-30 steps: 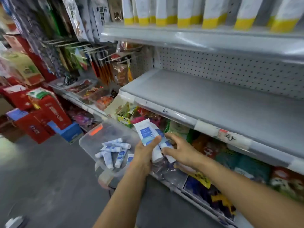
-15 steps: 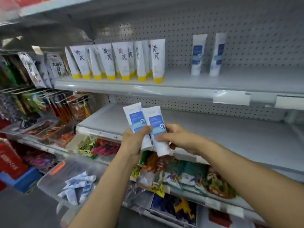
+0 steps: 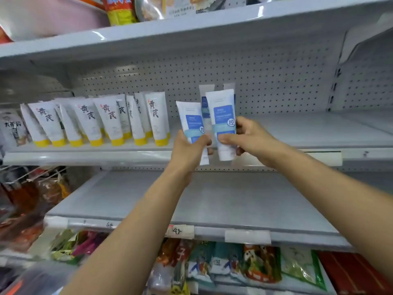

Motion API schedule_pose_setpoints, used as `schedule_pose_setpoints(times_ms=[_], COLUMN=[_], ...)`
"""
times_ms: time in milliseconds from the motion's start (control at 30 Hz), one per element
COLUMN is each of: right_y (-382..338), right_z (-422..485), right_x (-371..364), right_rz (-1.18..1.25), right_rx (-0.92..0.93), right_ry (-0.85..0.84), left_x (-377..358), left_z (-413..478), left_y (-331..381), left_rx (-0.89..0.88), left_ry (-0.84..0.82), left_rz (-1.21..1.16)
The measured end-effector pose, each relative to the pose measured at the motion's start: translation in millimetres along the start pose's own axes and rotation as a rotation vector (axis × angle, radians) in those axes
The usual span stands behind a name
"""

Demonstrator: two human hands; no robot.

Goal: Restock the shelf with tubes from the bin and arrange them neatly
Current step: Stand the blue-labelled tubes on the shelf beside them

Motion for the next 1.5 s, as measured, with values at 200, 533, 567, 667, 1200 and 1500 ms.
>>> schedule_pose_setpoints(times_ms=[200,533,567,667,1200,1500], right_y=[15.1,68.3,71.4,78.7,79.8,22.6], right_z=[41.8,117.4,122.8,135.2,124.7,83.6], right_x=[72.5,111.0,112.6,115.6,130.3,63.4], right_rz=[-0.179,-0.452,-0.459,-0.467,-0.397,-0.309], right_rx=[-0.004,-0.169,-0.175,-0.184,-0.257,-0.018], right_ry=[0.317,0.468,0.474,0.471,0.547,0.000], left_x=[-8.3,-19.7,-19.9,-20.0,-39.9,-83.2], left_z=[46.7,113.9,118.4,128.9,127.3,120.7], left_y=[5.3,-15.3,-17.5,-25.7,-23.1,-6.1], left_rx=[0.071,0.175,0.173,0.167,0.103,0.059], left_ry=[0.037,-0.037,-0.041,-0.051,0.014,-0.080], left_rz=[-0.034,-0.038,-0.032,-0.010,-0.094,-0.157])
Point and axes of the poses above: each hand's wrist, its own z-axis towards the middle knuckle, its own x-axis out of the back of the hand, y = z × x, the point moved 4 cm from there along z, towards the middle knuckle, and after that the axes turned 6 degrees about -y, right-handed, at the moved point
